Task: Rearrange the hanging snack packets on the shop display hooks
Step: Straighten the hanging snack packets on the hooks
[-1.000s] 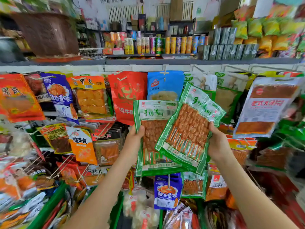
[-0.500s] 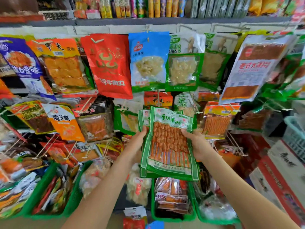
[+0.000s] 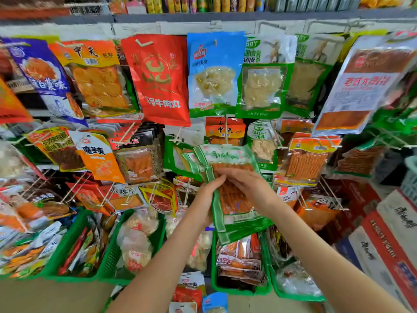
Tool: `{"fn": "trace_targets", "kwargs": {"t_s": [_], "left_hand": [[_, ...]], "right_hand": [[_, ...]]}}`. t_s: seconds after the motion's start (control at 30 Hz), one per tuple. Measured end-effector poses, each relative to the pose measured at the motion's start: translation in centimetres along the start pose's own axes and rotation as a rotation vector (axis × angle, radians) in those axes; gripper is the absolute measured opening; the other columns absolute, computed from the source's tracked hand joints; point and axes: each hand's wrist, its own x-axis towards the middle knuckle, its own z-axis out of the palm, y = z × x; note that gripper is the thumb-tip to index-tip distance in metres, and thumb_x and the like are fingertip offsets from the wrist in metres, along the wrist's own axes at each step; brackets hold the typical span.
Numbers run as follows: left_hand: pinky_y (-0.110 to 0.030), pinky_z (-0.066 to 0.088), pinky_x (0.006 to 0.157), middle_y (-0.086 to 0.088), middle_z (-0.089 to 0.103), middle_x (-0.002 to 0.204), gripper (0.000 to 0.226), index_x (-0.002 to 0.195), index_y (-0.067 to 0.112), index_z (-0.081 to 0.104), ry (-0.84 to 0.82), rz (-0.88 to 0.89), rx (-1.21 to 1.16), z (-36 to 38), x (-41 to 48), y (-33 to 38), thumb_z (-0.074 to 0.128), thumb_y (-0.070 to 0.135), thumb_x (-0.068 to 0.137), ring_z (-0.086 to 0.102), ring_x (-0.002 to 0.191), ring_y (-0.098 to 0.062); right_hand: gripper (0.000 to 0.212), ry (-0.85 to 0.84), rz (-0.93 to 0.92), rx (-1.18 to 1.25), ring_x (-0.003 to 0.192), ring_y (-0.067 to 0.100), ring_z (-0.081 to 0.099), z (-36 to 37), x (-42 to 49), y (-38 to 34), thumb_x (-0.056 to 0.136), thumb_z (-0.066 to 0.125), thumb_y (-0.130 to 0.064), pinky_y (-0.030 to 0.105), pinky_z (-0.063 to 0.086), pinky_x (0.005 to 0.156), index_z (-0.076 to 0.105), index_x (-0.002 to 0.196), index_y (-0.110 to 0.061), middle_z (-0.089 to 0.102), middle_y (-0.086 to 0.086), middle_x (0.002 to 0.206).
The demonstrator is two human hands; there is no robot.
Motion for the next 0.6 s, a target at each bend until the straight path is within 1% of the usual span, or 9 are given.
{"fn": "trace_targets", "kwargs": {"t_s": [0.1, 0.13, 0.2, 0.3, 0.4, 0.47, 0.53, 0.57, 0.6], "left_hand": [[-0.032, 0.051, 0.067, -0.007, 0.070, 0.081, 0.025, 0.107, 0.008, 0.063, 0.075, -0.075, 0.053, -1.1, -0.6, 0.4, 0.056, 0.025, 0.091, 0.065, 0.075, -0.021], [-0.031, 0.049, 0.067, -0.005, 0.067, 0.087, 0.028, 0.105, 0.011, 0.064, 0.135, -0.087, 0.109, -1.6, -0.6, 0.5, 0.063, 0.033, 0.087, 0.062, 0.079, -0.019], [-0.040, 0.047, 0.086, -0.005, 0.058, 0.122, 0.061, 0.112, 0.017, 0.064, 0.187, -0.107, 0.175, -2.6, 0.1, 0.5, 0.079, 0.052, 0.064, 0.056, 0.108, -0.026], [-0.047, 0.036, 0.101, 0.001, 0.041, 0.139, 0.069, 0.117, 0.024, 0.063, 0.188, -0.070, 0.211, -4.1, 0.9, 0.0, 0.081, 0.053, 0.056, 0.039, 0.129, -0.030], [-0.046, 0.043, 0.096, -0.003, 0.050, 0.134, 0.062, 0.107, 0.025, 0.065, 0.096, -0.127, 0.165, -4.4, -0.1, 0.3, 0.082, 0.045, 0.051, 0.049, 0.119, -0.028], [-0.034, 0.049, 0.078, -0.001, 0.063, 0.112, 0.034, 0.104, 0.024, 0.061, 0.068, -0.123, 0.194, -4.1, -0.6, 0.5, 0.070, 0.040, 0.074, 0.057, 0.101, -0.019], [-0.026, 0.044, 0.062, 0.008, 0.062, 0.085, 0.015, 0.098, 0.025, 0.055, 0.106, -0.099, 0.208, -4.1, -1.1, 0.8, 0.051, 0.039, 0.092, 0.055, 0.086, -0.010], [-0.027, 0.046, 0.061, 0.008, 0.064, 0.085, 0.021, 0.099, 0.024, 0.056, 0.087, -0.068, 0.209, -4.2, -1.3, 1.0, 0.048, 0.043, 0.093, 0.057, 0.085, -0.008], [-0.029, 0.051, 0.067, 0.003, 0.068, 0.099, 0.037, 0.109, 0.020, 0.059, 0.094, -0.062, 0.204, -4.6, -1.1, 1.1, 0.051, 0.051, 0.089, 0.060, 0.093, -0.010]], "right_hand": [[0.035, 0.147, -0.128, -0.376, 0.123, 0.010, 0.049, -0.9, 0.6, -0.1, 0.094, 0.050, -0.008, 0.024, 0.038, 0.102, 0.054, 0.127, -0.019, 0.055, -0.002, 0.131], [0.042, 0.264, -0.150, -0.545, 0.128, 0.013, 0.042, -1.2, 0.9, 0.2, 0.092, 0.055, -0.011, 0.025, 0.034, 0.103, 0.047, 0.132, -0.020, 0.049, -0.001, 0.136], [0.068, 0.432, -0.113, -0.747, 0.136, 0.019, 0.027, -2.1, 1.2, 1.3, 0.085, 0.066, -0.026, 0.033, 0.028, 0.108, 0.030, 0.142, -0.020, 0.034, 0.002, 0.146], [0.097, 0.508, 0.100, -0.625, 0.138, 0.027, 0.024, -2.6, 1.3, 2.3, 0.074, 0.075, -0.041, 0.045, 0.030, 0.109, 0.016, 0.146, -0.017, 0.024, 0.006, 0.150], [0.063, 0.492, 0.227, -0.354, 0.114, 0.028, 0.055, -3.3, 1.1, 2.8, 0.077, 0.073, -0.035, 0.041, 0.046, 0.094, 0.047, 0.129, -0.009, 0.056, 0.008, 0.128], [0.044, 0.492, 0.212, -0.252, 0.100, 0.025, 0.062, -3.6, 1.0, 3.2, 0.080, 0.072, -0.029, 0.041, 0.051, 0.087, 0.058, 0.116, -0.008, 0.066, 0.008, 0.112], [0.036, 0.528, 0.180, -0.208, 0.095, 0.023, 0.063, -3.8, 0.8, 3.2, 0.082, 0.070, -0.024, 0.037, 0.052, 0.081, 0.061, 0.112, -0.008, 0.067, 0.007, 0.105], [0.027, 0.560, 0.162, -0.193, 0.091, 0.023, 0.063, -3.8, 0.7, 3.1, 0.083, 0.069, -0.020, 0.035, 0.051, 0.079, 0.062, 0.106, -0.008, 0.067, 0.006, 0.099], [0.019, 0.596, 0.153, -0.164, 0.088, 0.022, 0.062, -4.0, 0.6, 3.0, 0.084, 0.068, -0.018, 0.034, 0.050, 0.077, 0.064, 0.100, -0.009, 0.067, 0.004, 0.092]]}}
